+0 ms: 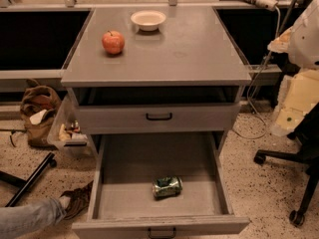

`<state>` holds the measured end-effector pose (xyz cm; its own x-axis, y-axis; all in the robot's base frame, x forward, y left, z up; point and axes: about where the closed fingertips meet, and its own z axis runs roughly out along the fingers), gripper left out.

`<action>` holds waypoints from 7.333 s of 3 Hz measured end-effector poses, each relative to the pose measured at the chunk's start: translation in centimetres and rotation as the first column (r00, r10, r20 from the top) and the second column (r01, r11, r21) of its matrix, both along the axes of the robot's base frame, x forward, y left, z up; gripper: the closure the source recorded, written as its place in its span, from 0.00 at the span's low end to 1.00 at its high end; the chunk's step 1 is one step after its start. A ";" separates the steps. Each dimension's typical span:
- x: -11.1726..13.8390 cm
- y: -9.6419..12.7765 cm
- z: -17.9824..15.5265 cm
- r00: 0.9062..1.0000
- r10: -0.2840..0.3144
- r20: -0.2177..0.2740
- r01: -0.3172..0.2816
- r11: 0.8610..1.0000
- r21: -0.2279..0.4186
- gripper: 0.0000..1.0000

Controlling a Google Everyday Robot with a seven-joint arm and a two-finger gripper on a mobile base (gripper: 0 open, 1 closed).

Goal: Pick green can from middle drawer and place on counter

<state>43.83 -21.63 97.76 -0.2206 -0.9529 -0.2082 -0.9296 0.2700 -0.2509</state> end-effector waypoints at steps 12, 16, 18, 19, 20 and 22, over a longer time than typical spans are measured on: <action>3.5 15.8 -44.9 0.939 -0.051 -0.339 0.191 0.899 0.394 0.00; 8.5 20.6 -52.2 0.973 -0.076 -0.216 0.172 0.866 0.469 0.00; 11.6 19.1 -53.8 0.984 -0.052 -0.170 0.139 0.817 0.559 0.00; 11.8 19.3 -55.3 0.985 -0.035 -0.168 0.123 0.826 0.551 0.00; 11.5 19.4 -56.9 0.984 -0.025 -0.176 0.115 0.846 0.521 0.00; 10.6 17.1 -58.4 0.981 -0.062 -0.185 0.140 0.884 0.447 0.00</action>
Offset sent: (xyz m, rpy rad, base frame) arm 0.0153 0.0011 -0.0426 0.0225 0.0755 -0.0128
